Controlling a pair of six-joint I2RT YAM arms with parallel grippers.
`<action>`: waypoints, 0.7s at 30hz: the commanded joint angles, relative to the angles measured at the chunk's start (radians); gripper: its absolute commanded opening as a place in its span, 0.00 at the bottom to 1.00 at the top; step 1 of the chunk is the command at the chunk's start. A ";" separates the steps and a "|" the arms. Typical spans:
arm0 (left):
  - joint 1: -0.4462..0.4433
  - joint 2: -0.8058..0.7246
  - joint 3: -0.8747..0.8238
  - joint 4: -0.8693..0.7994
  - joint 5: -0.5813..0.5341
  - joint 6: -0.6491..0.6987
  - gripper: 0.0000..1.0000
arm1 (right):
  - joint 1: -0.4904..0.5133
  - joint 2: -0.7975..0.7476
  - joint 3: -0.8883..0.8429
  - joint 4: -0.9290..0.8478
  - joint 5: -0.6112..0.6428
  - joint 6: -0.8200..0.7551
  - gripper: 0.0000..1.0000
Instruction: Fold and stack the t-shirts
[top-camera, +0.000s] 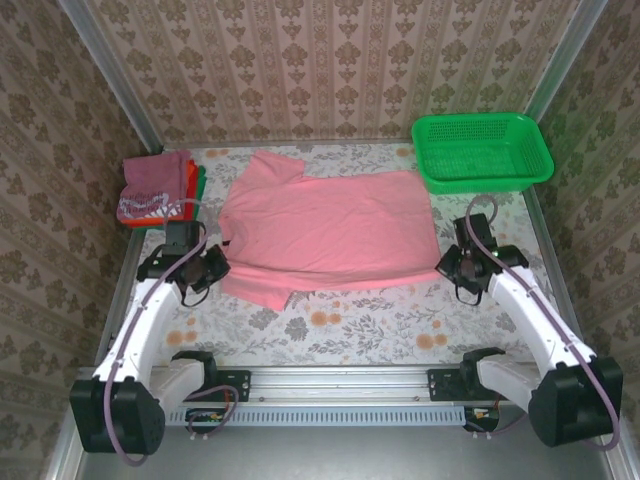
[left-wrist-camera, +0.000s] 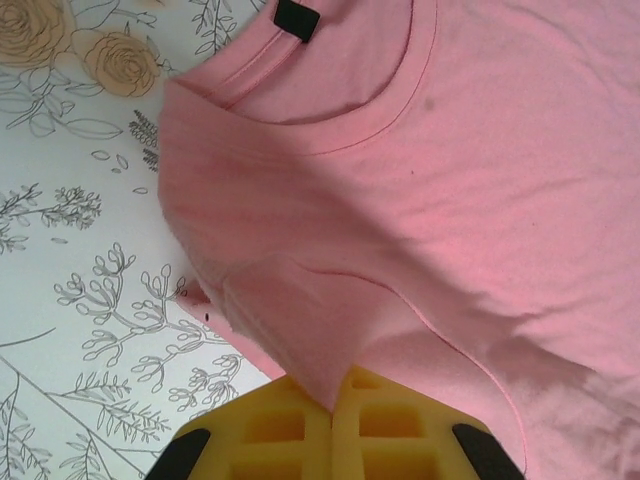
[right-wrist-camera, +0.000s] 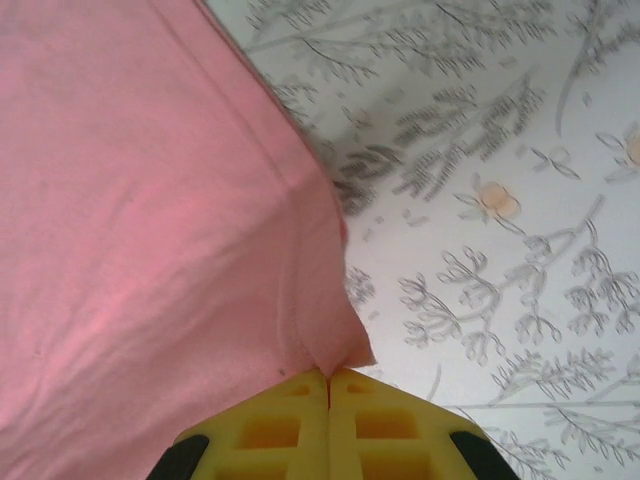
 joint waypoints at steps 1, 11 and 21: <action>-0.001 0.040 0.058 0.020 0.003 0.046 0.00 | -0.001 0.066 0.081 0.025 0.017 -0.055 0.00; 0.040 0.157 0.143 -0.009 -0.006 0.036 0.00 | -0.006 0.308 0.287 0.002 0.021 -0.114 0.00; 0.076 0.263 0.201 0.042 0.044 0.059 0.00 | -0.012 0.510 0.462 0.022 0.048 -0.162 0.00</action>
